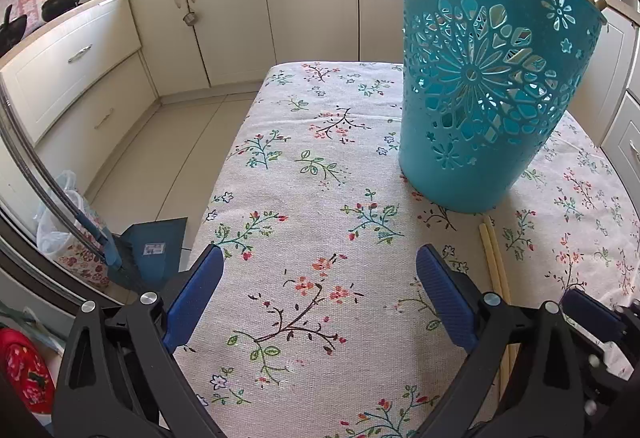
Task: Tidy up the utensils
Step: 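Lower the right gripper around a chopstick lying beside the basket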
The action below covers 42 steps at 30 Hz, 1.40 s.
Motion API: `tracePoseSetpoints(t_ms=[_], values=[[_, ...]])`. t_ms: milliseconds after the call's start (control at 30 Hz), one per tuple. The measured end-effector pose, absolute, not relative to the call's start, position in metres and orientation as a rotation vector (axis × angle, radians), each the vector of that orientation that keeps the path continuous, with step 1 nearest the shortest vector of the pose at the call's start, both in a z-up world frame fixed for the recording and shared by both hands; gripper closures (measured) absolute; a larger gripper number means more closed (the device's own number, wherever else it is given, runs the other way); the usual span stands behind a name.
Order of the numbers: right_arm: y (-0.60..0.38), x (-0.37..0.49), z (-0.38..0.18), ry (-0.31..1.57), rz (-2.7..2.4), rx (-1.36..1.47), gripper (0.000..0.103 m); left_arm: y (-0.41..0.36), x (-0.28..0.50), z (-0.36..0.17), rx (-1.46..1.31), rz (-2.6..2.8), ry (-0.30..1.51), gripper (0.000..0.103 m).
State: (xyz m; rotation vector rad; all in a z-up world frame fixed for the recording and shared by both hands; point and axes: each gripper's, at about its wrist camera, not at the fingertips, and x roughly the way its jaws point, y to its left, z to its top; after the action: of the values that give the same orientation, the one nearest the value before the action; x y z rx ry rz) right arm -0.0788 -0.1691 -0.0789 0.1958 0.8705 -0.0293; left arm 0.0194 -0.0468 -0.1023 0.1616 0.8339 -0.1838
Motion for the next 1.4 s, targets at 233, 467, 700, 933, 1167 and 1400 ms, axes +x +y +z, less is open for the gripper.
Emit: tracePoseSetpoints(t_ms=[233,467,700,933,1167,1400], values=[[-0.169,-0.076,-0.095,0.891,-0.049,0.185,0.076,-0.049,0.02,-0.104,0.166,-0.192,0.838,0.01],[-0.166,-0.074,-0.095,0.895,-0.059,0.151,0.077,-0.048,0.02,-0.103,0.169,-0.191,0.838,0.01],[-0.173,-0.074,-0.095,0.892,-0.051,0.205,0.077,-0.048,0.019,-0.103,0.164,-0.19,0.838,0.01],[-0.172,-0.069,-0.095,0.899,-0.05,0.213,0.077,-0.049,0.019,-0.103,0.169,-0.191,0.838,0.01],[-0.166,-0.063,-0.095,0.9,-0.039,0.187,0.077,-0.049,0.018,-0.103,0.173,-0.192,0.837,0.01],[-0.162,-0.061,-0.093,0.893,-0.006,0.217,0.077,-0.047,0.02,-0.103,0.159,-0.186,0.838,0.01]])
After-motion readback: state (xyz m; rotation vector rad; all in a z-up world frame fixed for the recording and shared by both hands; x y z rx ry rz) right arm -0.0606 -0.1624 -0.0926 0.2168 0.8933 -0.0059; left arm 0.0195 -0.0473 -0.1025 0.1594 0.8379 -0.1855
